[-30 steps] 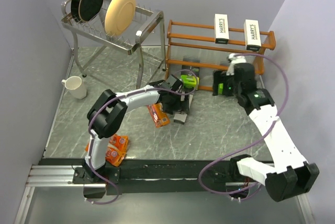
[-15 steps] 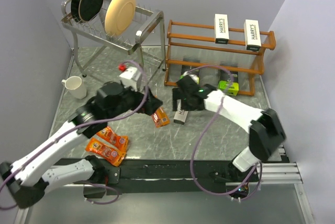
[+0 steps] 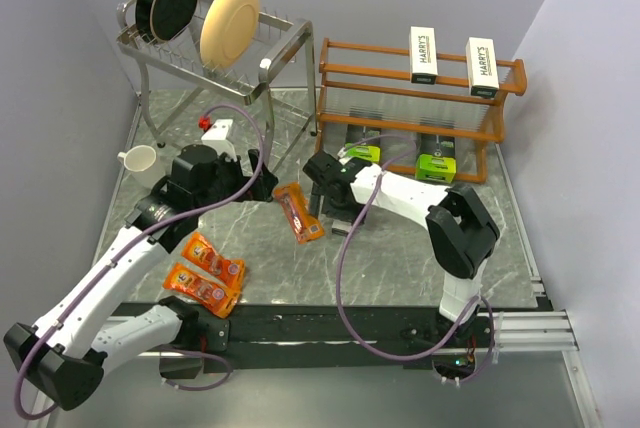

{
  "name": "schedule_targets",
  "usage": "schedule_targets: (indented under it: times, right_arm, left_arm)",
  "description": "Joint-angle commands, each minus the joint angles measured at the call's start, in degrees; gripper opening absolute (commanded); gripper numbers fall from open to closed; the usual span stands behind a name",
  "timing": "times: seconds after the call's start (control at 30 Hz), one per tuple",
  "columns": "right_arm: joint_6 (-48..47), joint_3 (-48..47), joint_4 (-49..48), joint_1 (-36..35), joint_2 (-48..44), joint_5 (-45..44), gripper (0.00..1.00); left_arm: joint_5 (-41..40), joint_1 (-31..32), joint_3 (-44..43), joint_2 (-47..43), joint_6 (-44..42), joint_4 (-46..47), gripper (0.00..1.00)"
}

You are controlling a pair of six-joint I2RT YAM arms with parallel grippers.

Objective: Place and organize the shaving razors onto the shelf

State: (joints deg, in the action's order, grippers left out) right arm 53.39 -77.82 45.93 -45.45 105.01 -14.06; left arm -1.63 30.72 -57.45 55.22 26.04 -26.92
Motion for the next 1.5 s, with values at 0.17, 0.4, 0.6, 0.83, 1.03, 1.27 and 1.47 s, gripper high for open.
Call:
schedule_targets:
  times: [0.17, 0.4, 0.6, 0.83, 1.03, 1.27, 1.47]
  right_arm:
    - [1.02, -1.28, 1.18, 3.08, 1.42, -3.78, 1.0]
    - [-1.35, -1.1, -0.67, 4.32, 0.54, -3.25, 1.0]
    - [-0.39, 0.13, -0.76, 4.49, 3.44, -2.37, 0.99]
    - [2.78, -1.72, 1.0, 5.02, 6.52, -4.83, 0.84]
    - [-3.7, -2.42, -0.23, 5.02, 6.09, -5.8, 0.7]
    - [-17.95, 3.28, -4.88, 2.21, -7.7, -0.45, 0.39]
    - [-31.05, -0.83, -4.71, -0.43, -19.48, 0.71, 0.36]
  left_arm:
    - [1.1, -0.66, -1.61, -0.64, 0.24, 2.31, 1.0]
    - [2.33, -0.57, -0.21, -0.47, 1.64, 2.75, 0.99]
    - [2.68, -0.84, 0.67, -0.82, 2.43, 2.49, 0.99]
    - [2.95, -1.98, 1.11, -1.43, 1.82, 1.25, 0.99]
    - [2.86, -2.51, 1.29, -0.64, 2.26, 3.27, 0.99]
    - [2.16, -2.59, 2.34, -2.31, 1.73, 5.38, 1.0]
    - [1.98, -2.68, 5.06, -5.3, 1.38, 6.88, 0.99]
